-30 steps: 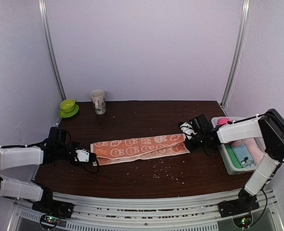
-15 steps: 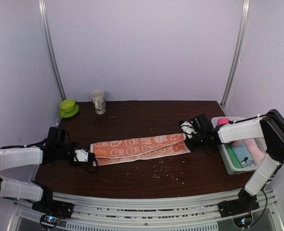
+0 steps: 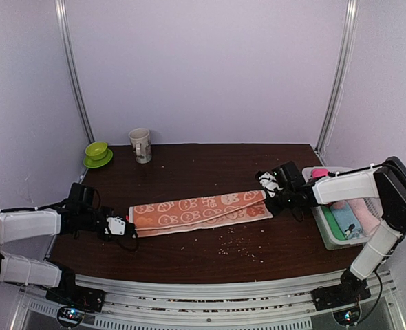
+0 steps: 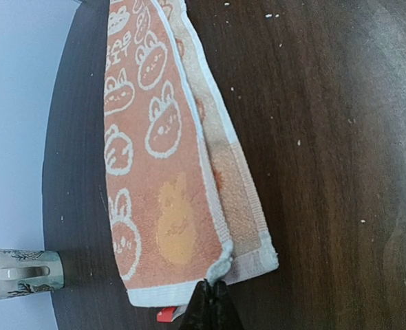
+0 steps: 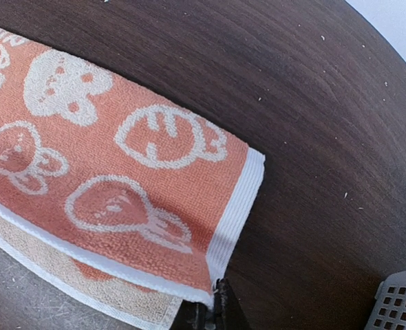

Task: Roll the towels
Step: Fold the towel at the center of the board.

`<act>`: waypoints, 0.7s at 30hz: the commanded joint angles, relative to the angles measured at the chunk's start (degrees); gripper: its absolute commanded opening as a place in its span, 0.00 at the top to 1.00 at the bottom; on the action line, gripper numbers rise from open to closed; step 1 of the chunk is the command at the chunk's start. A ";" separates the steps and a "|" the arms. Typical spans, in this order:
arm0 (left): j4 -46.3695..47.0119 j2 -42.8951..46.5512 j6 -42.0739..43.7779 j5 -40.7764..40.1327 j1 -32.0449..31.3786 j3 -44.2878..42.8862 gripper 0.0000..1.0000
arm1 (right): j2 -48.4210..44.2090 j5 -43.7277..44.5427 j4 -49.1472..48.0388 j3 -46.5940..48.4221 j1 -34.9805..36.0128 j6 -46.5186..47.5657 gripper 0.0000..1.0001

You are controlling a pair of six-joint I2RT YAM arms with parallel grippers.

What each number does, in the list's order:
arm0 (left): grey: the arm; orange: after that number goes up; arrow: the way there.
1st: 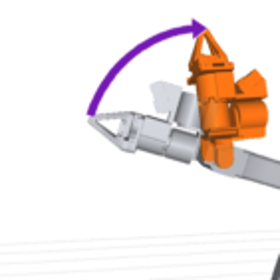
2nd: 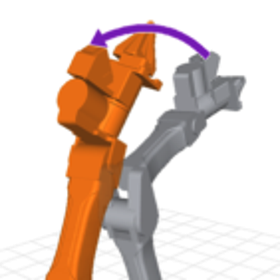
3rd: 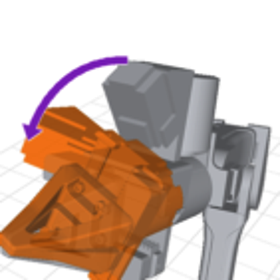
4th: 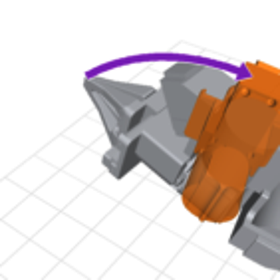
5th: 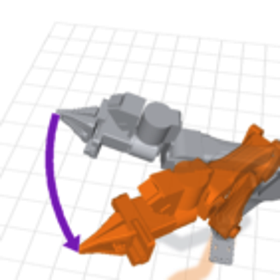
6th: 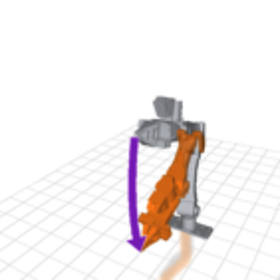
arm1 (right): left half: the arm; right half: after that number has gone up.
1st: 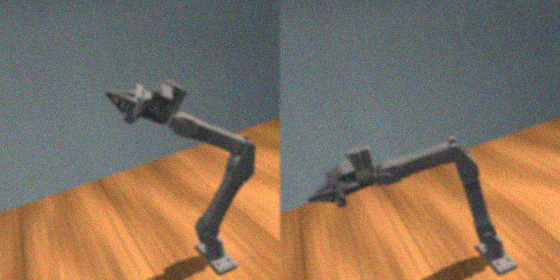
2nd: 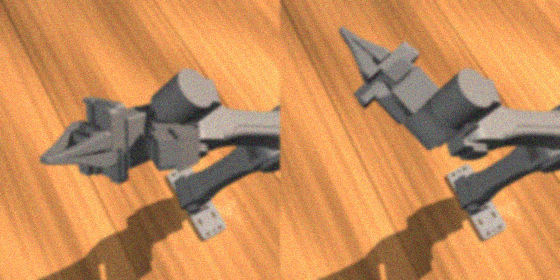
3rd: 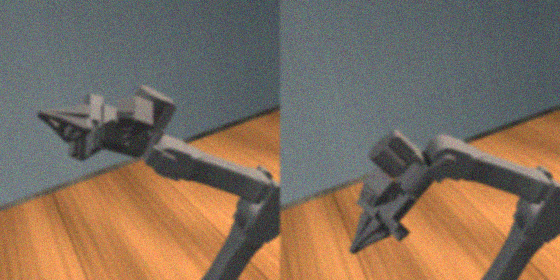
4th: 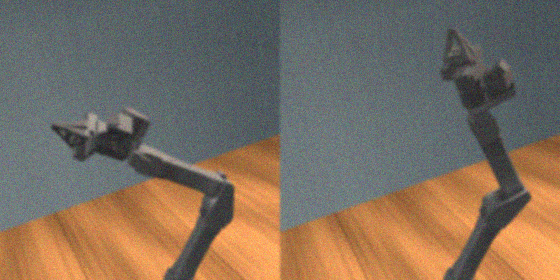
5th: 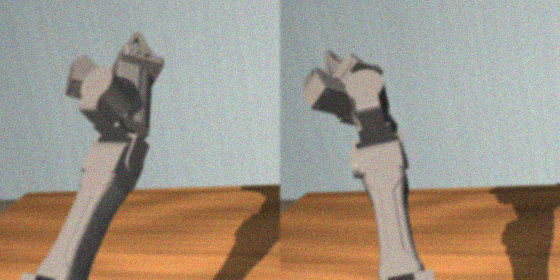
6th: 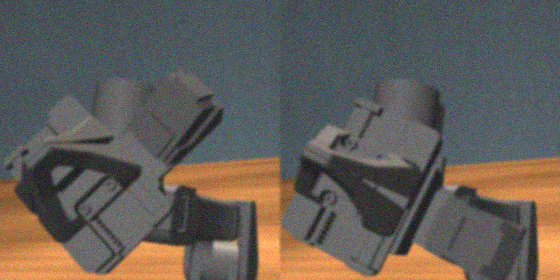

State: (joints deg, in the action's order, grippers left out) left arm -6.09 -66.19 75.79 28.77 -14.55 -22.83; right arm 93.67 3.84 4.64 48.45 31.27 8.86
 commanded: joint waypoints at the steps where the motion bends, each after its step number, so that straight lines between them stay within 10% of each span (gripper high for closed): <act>1: -0.59 -0.51 0.90 1.39 0.58 -1.11 1.00 | -0.08 0.45 0.65 -1.03 0.37 0.11 0.96; 21: -2.00 -3.70 2.43 2.62 0.62 -0.64 1.00 | 2.74 2.03 2.98 -0.56 1.53 0.09 0.92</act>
State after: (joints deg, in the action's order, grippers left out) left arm -7.73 -69.38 77.56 29.85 -14.55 -22.83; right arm 95.70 4.38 6.52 47.83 32.40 8.82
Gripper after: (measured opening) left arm 0.006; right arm 0.070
